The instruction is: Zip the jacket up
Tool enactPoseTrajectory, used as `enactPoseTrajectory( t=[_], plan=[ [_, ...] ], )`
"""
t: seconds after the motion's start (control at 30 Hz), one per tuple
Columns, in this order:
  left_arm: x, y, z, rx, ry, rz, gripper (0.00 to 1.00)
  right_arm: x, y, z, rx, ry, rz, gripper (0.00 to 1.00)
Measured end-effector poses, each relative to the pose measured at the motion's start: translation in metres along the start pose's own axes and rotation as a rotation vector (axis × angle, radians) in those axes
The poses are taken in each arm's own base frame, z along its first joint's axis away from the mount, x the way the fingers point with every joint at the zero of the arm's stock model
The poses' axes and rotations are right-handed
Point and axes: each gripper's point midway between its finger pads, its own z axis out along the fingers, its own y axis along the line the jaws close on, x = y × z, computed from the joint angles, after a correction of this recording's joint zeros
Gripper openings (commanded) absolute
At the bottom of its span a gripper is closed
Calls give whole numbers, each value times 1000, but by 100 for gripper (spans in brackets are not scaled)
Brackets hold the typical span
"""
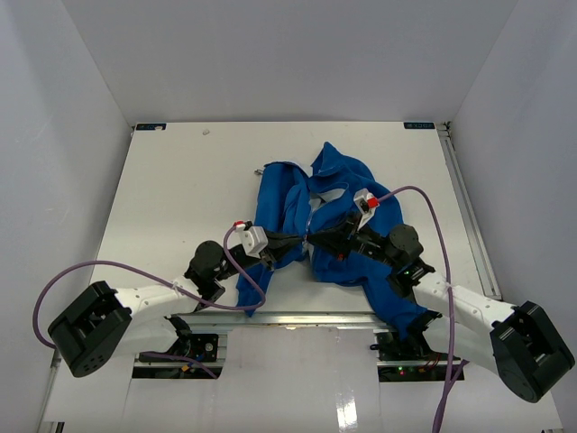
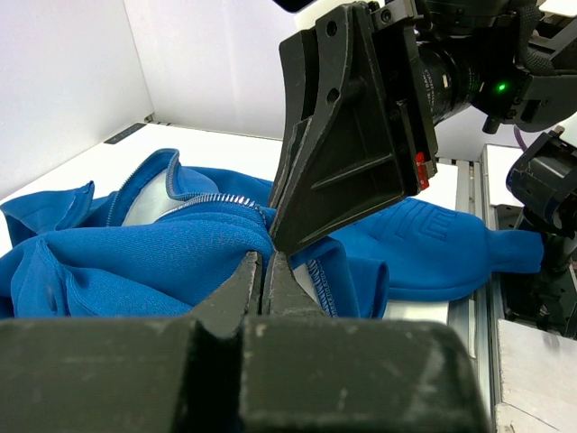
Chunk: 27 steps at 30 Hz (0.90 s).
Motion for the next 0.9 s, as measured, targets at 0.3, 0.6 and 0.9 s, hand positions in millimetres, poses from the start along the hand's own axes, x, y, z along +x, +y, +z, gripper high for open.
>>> enactPoseTrajectory(
  t=[0.3,0.6,0.9],
  plan=[
    [-1,-1,5,14,5,-2,0,-4,-1,-4,17,-6,-7,8],
    [1,-3,4,16,13,-40,43,-6,-1,-4,6,-12,-10,8],
    [5,-4,4,18,28,-58,40,-7,1,0,-19,-22,-11,8]
  ],
)
